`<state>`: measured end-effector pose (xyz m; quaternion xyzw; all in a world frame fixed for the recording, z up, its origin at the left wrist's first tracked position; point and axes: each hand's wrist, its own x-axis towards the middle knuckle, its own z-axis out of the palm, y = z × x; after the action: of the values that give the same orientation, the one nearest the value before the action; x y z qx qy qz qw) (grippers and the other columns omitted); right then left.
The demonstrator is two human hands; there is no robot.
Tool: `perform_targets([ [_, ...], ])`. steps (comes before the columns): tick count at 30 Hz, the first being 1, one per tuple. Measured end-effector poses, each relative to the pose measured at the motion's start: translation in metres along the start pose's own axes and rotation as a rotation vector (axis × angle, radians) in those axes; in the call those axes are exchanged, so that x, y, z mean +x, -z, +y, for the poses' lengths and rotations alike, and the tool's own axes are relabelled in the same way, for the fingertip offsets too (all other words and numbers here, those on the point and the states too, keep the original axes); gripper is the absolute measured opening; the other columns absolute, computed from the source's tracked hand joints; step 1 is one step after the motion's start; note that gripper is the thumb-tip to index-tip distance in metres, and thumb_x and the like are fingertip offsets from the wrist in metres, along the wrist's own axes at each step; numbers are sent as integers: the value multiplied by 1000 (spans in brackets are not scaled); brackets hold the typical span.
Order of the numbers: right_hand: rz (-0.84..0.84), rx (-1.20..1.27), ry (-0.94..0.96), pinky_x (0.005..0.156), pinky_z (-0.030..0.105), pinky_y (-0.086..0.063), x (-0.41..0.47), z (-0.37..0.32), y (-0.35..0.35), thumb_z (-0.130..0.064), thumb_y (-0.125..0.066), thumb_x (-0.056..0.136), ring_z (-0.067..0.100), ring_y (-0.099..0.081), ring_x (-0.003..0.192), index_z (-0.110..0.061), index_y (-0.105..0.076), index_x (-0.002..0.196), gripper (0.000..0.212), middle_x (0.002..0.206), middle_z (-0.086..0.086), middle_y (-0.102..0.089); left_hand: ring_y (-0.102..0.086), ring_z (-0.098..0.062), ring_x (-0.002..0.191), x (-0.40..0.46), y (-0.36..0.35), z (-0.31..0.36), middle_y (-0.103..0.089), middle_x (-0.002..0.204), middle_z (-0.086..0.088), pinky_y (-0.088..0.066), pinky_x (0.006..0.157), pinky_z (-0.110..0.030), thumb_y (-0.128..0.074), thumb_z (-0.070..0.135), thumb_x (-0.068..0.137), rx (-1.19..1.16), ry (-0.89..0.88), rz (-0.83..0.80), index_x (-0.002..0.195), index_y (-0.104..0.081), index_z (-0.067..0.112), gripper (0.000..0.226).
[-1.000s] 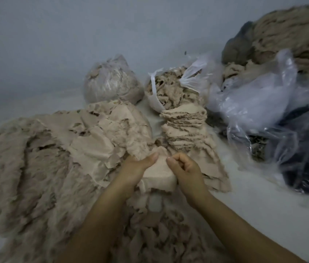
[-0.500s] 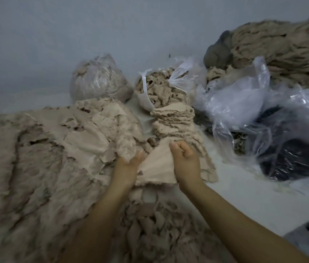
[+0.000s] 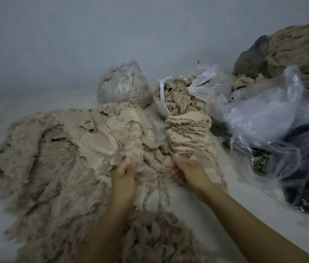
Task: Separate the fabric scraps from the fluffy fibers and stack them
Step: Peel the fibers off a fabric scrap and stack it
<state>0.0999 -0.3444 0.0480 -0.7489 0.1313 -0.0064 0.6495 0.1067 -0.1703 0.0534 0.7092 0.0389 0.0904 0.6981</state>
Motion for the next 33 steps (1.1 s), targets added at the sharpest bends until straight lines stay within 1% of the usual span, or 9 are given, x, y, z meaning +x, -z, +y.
perform_targets([
  [4, -422, 567, -345, 59, 26, -53, 0, -23, -46, -52, -51, 91, 16, -68, 69, -10, -72, 93, 47, 77, 6, -71, -58, 3, 63, -10, -4, 5, -63, 66, 6, -44, 64, -12, -53, 6, 92, 103, -179, -328, 70, -61, 14, 26],
  [7, -318, 817, -267, 49, 23, -53, 10, -38, -60, -17, -53, 96, 15, -68, 57, -5, -66, 88, 19, 66, 7, -70, -57, 3, 68, -10, 4, -1, -61, 73, 5, -44, 66, -14, -63, 10, 87, 261, -222, -414, 66, -67, 25, 26],
  [10, -279, 850, -147, 46, 24, -52, 13, -40, -57, -8, -53, 94, 16, -66, 55, -3, -62, 90, 11, 69, 11, -70, -67, -15, 76, 4, 11, 6, -71, 79, -4, -52, 68, -25, -63, 36, 83, -85, 62, -296, 82, -73, 19, 20],
  [14, -408, 684, -106, 77, 38, -58, -2, -21, -51, -8, -61, 89, 29, -67, 85, 1, -64, 106, 19, 99, 23, -70, -70, -24, 92, 49, 4, 27, -72, 102, -16, -59, 76, -34, -60, 28, 86, -508, 384, -255, 105, -66, 5, 30],
  [18, -313, 398, 102, 61, 28, -47, -16, -2, -38, -7, -66, 86, 17, -57, 68, -11, -62, 88, 6, 79, 8, -64, -66, -23, 89, 82, -11, 52, -67, 105, -15, -55, 84, -35, -52, -3, 91, -548, 327, -141, 106, -61, -5, 17],
  [22, -227, 217, 265, 63, 21, -47, -20, 10, -20, -6, -64, 89, 10, -58, 71, -16, -67, 88, 10, 79, -5, -66, -66, -13, 67, 93, 8, 63, -69, 73, -4, -56, 56, -24, -46, -8, 92, -747, 190, 73, 84, -57, 9, 22],
  [28, -150, 23, 272, 59, 14, -41, -29, 33, -37, -14, -67, 88, 1, -53, 64, -13, -62, 73, 15, 70, -4, -60, -54, -13, 77, 55, 21, 12, -52, 93, 0, -43, 53, -7, -52, 11, 95, -78, 48, 375, 123, -44, 5, 31],
  [31, -27, 229, 132, 48, 19, -38, -25, 29, -40, -24, -66, 88, 8, -46, 53, -15, -57, 62, 30, 57, -3, -50, -51, -10, 84, 21, 12, 3, -47, 100, 6, -41, 66, -6, -60, 19, 90, 351, -377, 268, 102, -53, 20, 14],
  [33, 4, 325, 95, 49, 22, -43, -23, 24, -42, -28, -59, 93, 10, -53, 52, -19, -63, 59, 36, 56, -4, -58, -54, -3, 74, 6, 3, -3, -55, 88, 9, -42, 61, -8, -64, 25, 88, 402, -324, 23, 89, -57, 26, 7],
])
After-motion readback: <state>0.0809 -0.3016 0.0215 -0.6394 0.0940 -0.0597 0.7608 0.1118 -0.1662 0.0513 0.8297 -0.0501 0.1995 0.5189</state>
